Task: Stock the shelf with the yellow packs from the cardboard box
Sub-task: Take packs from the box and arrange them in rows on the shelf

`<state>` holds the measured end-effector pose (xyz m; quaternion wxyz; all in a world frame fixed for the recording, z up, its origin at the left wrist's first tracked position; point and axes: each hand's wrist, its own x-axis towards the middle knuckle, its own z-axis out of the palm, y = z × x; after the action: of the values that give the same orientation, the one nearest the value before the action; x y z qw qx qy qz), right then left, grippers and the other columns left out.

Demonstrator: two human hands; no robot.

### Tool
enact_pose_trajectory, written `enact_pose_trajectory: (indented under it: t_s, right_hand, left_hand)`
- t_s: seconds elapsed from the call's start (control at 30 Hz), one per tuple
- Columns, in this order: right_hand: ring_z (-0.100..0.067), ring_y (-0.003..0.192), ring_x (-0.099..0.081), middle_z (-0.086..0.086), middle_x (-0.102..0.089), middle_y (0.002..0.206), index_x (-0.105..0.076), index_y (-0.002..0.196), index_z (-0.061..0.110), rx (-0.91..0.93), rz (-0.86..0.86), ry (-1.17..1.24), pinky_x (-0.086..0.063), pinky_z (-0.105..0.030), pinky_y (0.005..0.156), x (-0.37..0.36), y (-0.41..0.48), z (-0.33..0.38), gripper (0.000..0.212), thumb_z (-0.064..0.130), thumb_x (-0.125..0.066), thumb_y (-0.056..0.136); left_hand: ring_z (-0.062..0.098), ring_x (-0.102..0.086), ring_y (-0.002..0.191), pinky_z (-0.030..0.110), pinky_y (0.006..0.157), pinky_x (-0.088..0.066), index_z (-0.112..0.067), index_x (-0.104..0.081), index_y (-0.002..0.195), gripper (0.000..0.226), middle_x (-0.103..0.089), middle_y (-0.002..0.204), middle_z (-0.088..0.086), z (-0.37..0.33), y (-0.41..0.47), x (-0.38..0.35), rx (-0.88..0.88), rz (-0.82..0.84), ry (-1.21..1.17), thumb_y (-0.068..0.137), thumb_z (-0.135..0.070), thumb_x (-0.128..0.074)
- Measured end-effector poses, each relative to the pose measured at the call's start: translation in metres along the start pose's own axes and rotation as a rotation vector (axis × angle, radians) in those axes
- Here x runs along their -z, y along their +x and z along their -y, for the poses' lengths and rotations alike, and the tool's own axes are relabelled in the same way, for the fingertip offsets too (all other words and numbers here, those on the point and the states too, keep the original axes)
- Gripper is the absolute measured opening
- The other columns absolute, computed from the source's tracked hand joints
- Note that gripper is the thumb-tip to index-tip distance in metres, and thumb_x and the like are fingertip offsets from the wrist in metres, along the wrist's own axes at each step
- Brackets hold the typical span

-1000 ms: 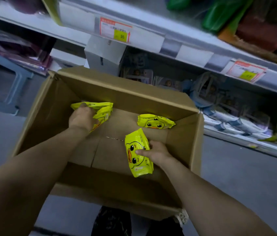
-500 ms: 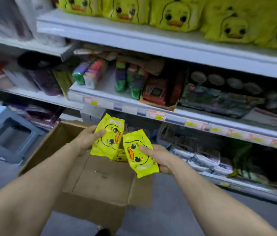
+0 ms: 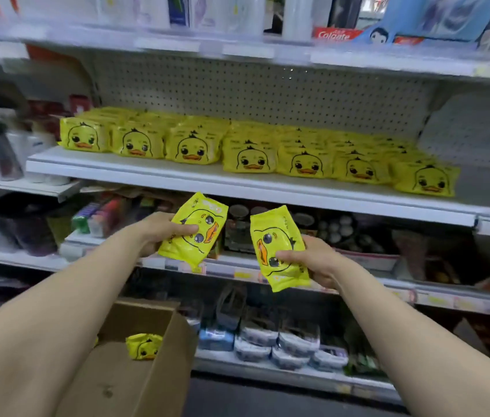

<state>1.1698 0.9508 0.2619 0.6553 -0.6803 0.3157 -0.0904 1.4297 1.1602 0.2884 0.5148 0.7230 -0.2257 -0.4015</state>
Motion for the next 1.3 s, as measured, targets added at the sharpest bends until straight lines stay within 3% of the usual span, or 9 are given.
enact_pose_trajectory:
  t_s: [0.1, 0.33, 0.5, 0.63, 0.7, 0.8, 0.93, 1.1, 1.3]
  right_hand:
    - [-0.035, 0.097, -0.072, -0.013, -0.076, 0.103, -0.067, 0.112, 0.01, 0.055, -0.09, -0.121, -0.058, -0.052, 0.086, 0.034, -0.01, 0.018, 0.041, -0.001, -0.081, 0.076]
    - [-0.023, 0.088, -0.073, -0.002, -0.077, 0.089, -0.072, 0.091, 0.02, 0.119, -0.255, -0.523, -0.059, -0.043, 0.086, 0.116, -0.001, 0.061, 0.029, 0.016, -0.09, 0.068]
    - [-0.014, 0.083, -0.067, 0.008, -0.071, 0.088, -0.066, 0.091, 0.026, 0.153, -0.319, -0.74, -0.052, -0.025, 0.071, 0.162, 0.017, 0.097, 0.035, 0.02, -0.091, 0.067]
    - [-0.022, 0.085, -0.069, -0.001, -0.073, 0.09, -0.068, 0.089, 0.021, 0.13, -0.377, -0.696, -0.055, -0.03, 0.073, 0.204, 0.036, 0.122, 0.032, 0.011, -0.09, 0.068]
    - [-0.025, 0.094, -0.068, -0.001, -0.073, 0.095, -0.07, 0.095, 0.019, 0.096, -0.404, -0.763, -0.055, -0.034, 0.084, 0.227, 0.047, 0.132, 0.036, 0.015, -0.091, 0.067]
    - [-0.024, 0.122, -0.058, 0.002, -0.065, 0.125, -0.063, 0.13, 0.016, 0.017, -0.446, -0.946, -0.044, -0.038, 0.107, 0.249, 0.063, 0.144, 0.073, 0.035, -0.092, 0.065]
    - [-0.025, 0.13, -0.05, 0.001, -0.053, 0.142, -0.054, 0.14, 0.028, -0.06, -0.443, -1.017, -0.041, -0.038, 0.11, 0.266, 0.079, 0.154, 0.079, 0.045, -0.087, 0.07]
    - [-0.026, 0.137, -0.042, -0.002, -0.043, 0.152, -0.045, 0.147, 0.022, -0.129, -0.369, -1.192, -0.034, -0.036, 0.111, 0.278, 0.099, 0.163, 0.077, 0.046, -0.077, 0.081]
    - [-0.024, 0.128, -0.048, -0.001, -0.051, 0.145, -0.05, 0.143, 0.022, -0.115, -0.352, -1.188, -0.04, -0.035, 0.105, 0.281, 0.115, 0.162, 0.066, 0.039, -0.076, 0.085]
  left_hand:
    - [0.033, -0.071, 0.092, 0.042, 0.078, -0.059, -0.004, -0.065, 0.111, 0.03, -0.074, 0.102, 0.017, -0.037, 0.005, -0.021, -0.009, 0.021, 0.137, 0.083, -0.012, -0.075]
    - [0.019, -0.073, 0.065, 0.027, 0.052, -0.056, -0.009, -0.063, 0.105, 0.029, -0.076, 0.078, 0.005, -0.123, 0.05, -0.065, -0.097, 0.116, 0.415, 0.081, -0.017, -0.077]
    - [0.026, -0.074, 0.083, 0.039, 0.078, -0.06, -0.005, -0.064, 0.11, 0.037, -0.076, 0.093, 0.011, -0.167, 0.099, -0.089, -0.141, 0.175, 0.438, 0.079, -0.016, -0.079]
    - [0.027, -0.064, 0.109, 0.038, 0.095, -0.051, 0.0, -0.059, 0.121, 0.065, -0.066, 0.118, 0.007, -0.198, 0.134, -0.112, -0.153, 0.175, 0.688, 0.07, -0.033, -0.085]
    - [0.03, -0.04, 0.137, 0.042, 0.113, -0.031, -0.001, -0.045, 0.139, 0.089, -0.046, 0.146, 0.01, -0.212, 0.15, -0.125, -0.1, 0.154, 0.789, 0.07, -0.043, -0.083]
    - [0.029, -0.018, 0.149, 0.044, 0.119, -0.016, -0.012, -0.027, 0.153, 0.095, -0.021, 0.161, 0.007, -0.228, 0.176, -0.148, -0.114, 0.238, 0.881, 0.078, -0.046, -0.076]
    - [0.025, -0.033, 0.142, 0.042, 0.114, -0.031, -0.024, -0.033, 0.151, 0.1, -0.033, 0.156, -0.003, -0.242, 0.202, -0.166, -0.302, 0.256, 1.052, 0.069, -0.055, -0.081]
    - [0.024, -0.05, 0.125, 0.044, 0.101, -0.048, -0.032, -0.049, 0.138, 0.095, -0.051, 0.141, -0.006, -0.248, 0.219, -0.183, -0.378, 0.277, 1.132, 0.054, -0.061, -0.083]
    - [0.024, -0.04, 0.135, 0.036, 0.108, -0.038, -0.019, -0.037, 0.149, 0.086, -0.04, 0.15, 0.0, -0.247, 0.237, -0.197, -0.457, 0.243, 1.162, 0.077, -0.042, -0.08]
